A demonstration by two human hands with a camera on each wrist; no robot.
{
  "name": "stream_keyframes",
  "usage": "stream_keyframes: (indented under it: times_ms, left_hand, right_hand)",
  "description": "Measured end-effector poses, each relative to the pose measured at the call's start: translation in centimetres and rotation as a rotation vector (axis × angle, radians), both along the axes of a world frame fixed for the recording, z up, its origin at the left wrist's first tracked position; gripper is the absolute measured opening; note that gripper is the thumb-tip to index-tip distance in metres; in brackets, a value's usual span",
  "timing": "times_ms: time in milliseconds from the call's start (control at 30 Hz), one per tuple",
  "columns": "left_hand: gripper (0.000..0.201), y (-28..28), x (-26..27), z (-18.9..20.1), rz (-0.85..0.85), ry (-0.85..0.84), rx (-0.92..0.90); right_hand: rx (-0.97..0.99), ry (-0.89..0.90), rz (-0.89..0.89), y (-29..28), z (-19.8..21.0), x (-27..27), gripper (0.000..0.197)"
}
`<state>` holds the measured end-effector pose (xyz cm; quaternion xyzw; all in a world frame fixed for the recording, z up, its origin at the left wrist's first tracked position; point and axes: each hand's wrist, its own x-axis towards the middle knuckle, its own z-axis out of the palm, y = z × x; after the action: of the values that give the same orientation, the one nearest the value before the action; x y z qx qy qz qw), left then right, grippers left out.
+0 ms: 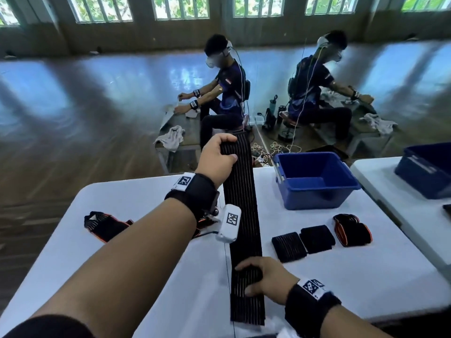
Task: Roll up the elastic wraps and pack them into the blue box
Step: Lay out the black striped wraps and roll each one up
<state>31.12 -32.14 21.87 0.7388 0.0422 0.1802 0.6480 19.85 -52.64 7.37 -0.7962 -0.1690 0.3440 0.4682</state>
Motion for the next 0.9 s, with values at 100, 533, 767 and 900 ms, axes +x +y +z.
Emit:
stream_keyframes:
  times_ms: [100,533,767,900]
  left_hand:
    - [0.043,0.6,1.9,-3.1,0.056,0.066,0.120]
    - [0.028,1.5,8.5,-16.9,-0.057,0.381,0.512]
    - [0.027,2.4,10.5,-20.2,-0.098,0.480,0.637]
    - [0.026,2.8,11.2,-20.6,-0.093,0.468,0.665]
  right_hand:
    - [-0.027,0.104,-0.080,-1.7,-1.5,-1.0,0.049]
    - [-0.218,0.016,-0.488,-4.4,-6.8,-5.7,0.027]
    - [-0.241,-0.010,-0.554,-3.7,-7.7,-6.1,0.022]
    - [-0.224,-0.019,-0.560,-4.0,-7.5,-6.3,0.025]
